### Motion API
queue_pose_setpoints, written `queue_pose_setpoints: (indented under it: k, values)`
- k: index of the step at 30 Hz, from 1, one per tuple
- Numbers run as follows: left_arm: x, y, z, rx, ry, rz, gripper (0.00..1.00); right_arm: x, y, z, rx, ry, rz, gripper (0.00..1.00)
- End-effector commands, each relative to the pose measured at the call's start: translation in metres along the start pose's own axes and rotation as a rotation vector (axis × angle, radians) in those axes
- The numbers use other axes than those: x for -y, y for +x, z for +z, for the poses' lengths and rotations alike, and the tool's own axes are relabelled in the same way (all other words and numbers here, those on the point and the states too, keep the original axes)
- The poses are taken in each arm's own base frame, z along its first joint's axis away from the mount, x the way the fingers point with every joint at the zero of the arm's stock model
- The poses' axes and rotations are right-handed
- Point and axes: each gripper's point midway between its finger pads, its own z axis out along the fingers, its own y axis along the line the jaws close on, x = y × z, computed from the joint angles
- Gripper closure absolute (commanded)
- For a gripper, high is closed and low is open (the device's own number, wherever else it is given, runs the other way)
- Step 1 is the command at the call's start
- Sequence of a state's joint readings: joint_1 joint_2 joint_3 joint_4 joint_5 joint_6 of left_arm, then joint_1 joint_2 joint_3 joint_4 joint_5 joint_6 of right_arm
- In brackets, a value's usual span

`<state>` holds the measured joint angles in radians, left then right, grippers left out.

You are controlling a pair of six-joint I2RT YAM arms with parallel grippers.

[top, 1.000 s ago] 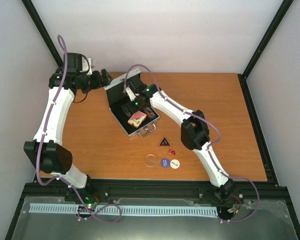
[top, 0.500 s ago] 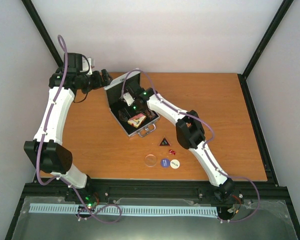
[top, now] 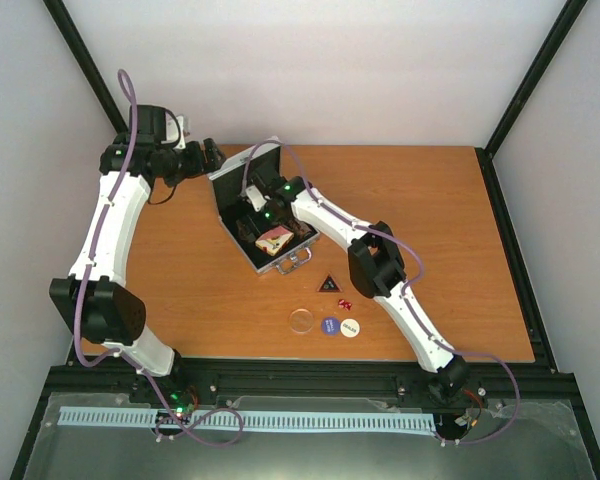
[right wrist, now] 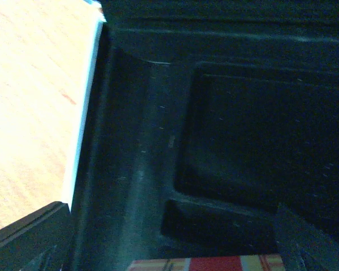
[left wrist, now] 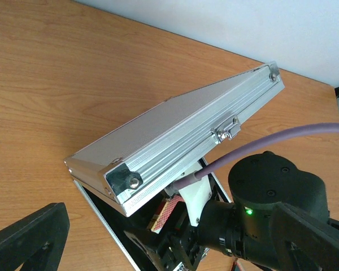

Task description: Pack up texas hold em set

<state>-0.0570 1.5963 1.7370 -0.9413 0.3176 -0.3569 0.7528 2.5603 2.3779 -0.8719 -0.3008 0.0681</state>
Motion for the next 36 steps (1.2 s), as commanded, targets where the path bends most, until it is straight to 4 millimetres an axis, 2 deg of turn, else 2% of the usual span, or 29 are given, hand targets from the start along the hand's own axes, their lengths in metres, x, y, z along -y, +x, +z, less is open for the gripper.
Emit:
queue_pose_setpoints:
  k: [1,7,11,14,21,24,30,34,36]
  values:
    - [0.005,-0.01,-0.007,0.025,0.002,0.032,0.0,0.027,0.01,0.0,-0.041,0.145,0.02,0.0]
    - [0.005,-0.01,-0.006,0.024,0.002,0.033,0.0,0.048,0.031,-0.014,-0.11,0.285,0.039,0.0]
    - [0.005,-0.01,-0.006,0.024,0.002,0.033,0.0,0.051,0.035,-0.02,-0.104,0.309,0.041,0.0]
    - [0.005,-0.009,-0.004,0.021,0.004,0.033,0.0,0.049,0.023,-0.026,-0.06,0.309,0.038,0.0]
    - [0.007,-0.012,-0.005,0.026,0.01,0.033,0.0,0.021,-0.023,-0.067,0.098,0.23,-0.035,0.0]
    - [0.007,-0.013,-0.005,0.03,0.008,0.035,0.0,0.019,-0.029,-0.083,0.121,0.25,-0.062,0.0]
    - [0.006,-0.013,-0.006,0.029,0.004,0.036,0.0,0.045,-0.008,-0.093,0.051,0.41,-0.045,0.0]
    - [0.006,-0.013,-0.005,0.029,0.005,0.033,0.0,0.067,0.018,-0.109,-0.008,0.543,0.029,0.0]
    - [0.009,-0.015,-0.006,0.032,0.011,0.034,0.0,0.069,0.03,-0.123,-0.039,0.554,0.053,0.0]
